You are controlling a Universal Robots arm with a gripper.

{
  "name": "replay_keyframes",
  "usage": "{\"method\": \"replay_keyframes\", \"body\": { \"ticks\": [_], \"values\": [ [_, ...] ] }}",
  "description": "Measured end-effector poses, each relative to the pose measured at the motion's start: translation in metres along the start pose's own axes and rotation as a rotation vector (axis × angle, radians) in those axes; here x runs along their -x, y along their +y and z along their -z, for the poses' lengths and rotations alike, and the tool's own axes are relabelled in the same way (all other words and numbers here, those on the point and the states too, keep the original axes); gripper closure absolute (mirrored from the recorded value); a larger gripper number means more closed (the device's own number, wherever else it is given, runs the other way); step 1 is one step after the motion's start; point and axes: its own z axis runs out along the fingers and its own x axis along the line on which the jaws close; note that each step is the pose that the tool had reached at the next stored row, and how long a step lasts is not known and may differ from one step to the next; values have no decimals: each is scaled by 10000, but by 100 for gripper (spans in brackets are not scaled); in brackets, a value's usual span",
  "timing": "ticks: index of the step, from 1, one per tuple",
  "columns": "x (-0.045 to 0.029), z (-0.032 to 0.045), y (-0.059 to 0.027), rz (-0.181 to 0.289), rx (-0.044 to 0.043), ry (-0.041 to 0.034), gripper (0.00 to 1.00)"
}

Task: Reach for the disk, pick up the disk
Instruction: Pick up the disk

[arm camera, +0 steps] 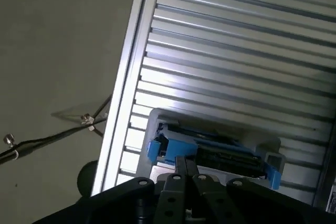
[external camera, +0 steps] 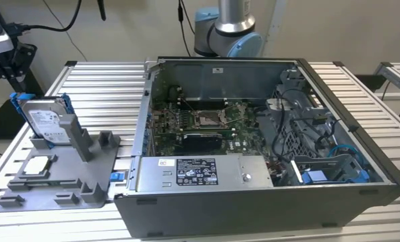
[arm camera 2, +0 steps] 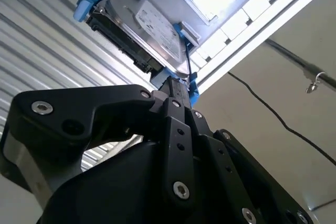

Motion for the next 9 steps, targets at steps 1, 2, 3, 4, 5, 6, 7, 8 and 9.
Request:
{"method": "replay_keyframes", "body": {
  "ticks": [1, 2, 3, 4, 5, 6, 7, 8, 9],
  "values": [
    [0, 0, 0, 180, -1, 7, 100],
    [0, 1, 0, 360, -2, 14, 100],
    [0, 1, 0, 539, -3, 21, 100],
    [0, 1, 0, 736, -3, 28, 100],
    [0, 1, 0, 915, -3, 34, 100],
    [0, 1, 0, 1090, -3, 41, 100],
    [0, 1, 0, 1275, -4, 48, 100],
    [0, 1, 0, 1455, -4, 54, 100],
    [0, 1, -1, 1636, -4, 60, 100]
  ]
}}
